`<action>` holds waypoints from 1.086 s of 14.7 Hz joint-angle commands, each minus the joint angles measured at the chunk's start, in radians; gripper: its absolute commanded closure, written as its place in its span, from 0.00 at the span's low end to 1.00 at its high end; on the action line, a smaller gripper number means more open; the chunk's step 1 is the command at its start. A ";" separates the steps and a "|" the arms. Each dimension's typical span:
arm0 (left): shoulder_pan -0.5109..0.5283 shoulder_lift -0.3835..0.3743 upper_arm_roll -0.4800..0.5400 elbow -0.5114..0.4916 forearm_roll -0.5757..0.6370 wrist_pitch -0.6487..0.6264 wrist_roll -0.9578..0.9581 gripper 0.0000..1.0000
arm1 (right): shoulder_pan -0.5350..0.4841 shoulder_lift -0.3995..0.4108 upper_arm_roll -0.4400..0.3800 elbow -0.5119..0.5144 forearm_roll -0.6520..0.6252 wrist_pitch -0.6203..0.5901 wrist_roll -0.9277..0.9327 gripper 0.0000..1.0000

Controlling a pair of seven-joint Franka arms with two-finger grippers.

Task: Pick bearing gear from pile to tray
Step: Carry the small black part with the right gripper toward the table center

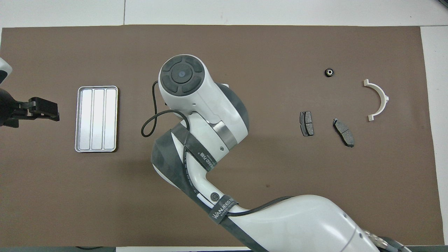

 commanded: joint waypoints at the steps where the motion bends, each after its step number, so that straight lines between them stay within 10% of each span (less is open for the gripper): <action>1: 0.001 -0.013 0.001 -0.004 -0.010 -0.014 0.008 0.00 | 0.023 0.101 -0.008 0.019 -0.035 0.109 0.062 1.00; 12: 0.001 -0.013 0.001 -0.004 -0.010 -0.014 0.008 0.00 | 0.024 0.207 -0.006 0.019 -0.072 0.219 0.064 1.00; 14: 0.001 -0.013 0.001 -0.002 -0.010 -0.014 0.008 0.00 | 0.024 0.204 -0.012 0.021 -0.078 0.188 0.064 0.01; 16: 0.001 -0.013 0.001 -0.004 -0.010 -0.014 0.008 0.00 | 0.006 0.197 -0.011 0.033 -0.083 0.107 0.055 0.00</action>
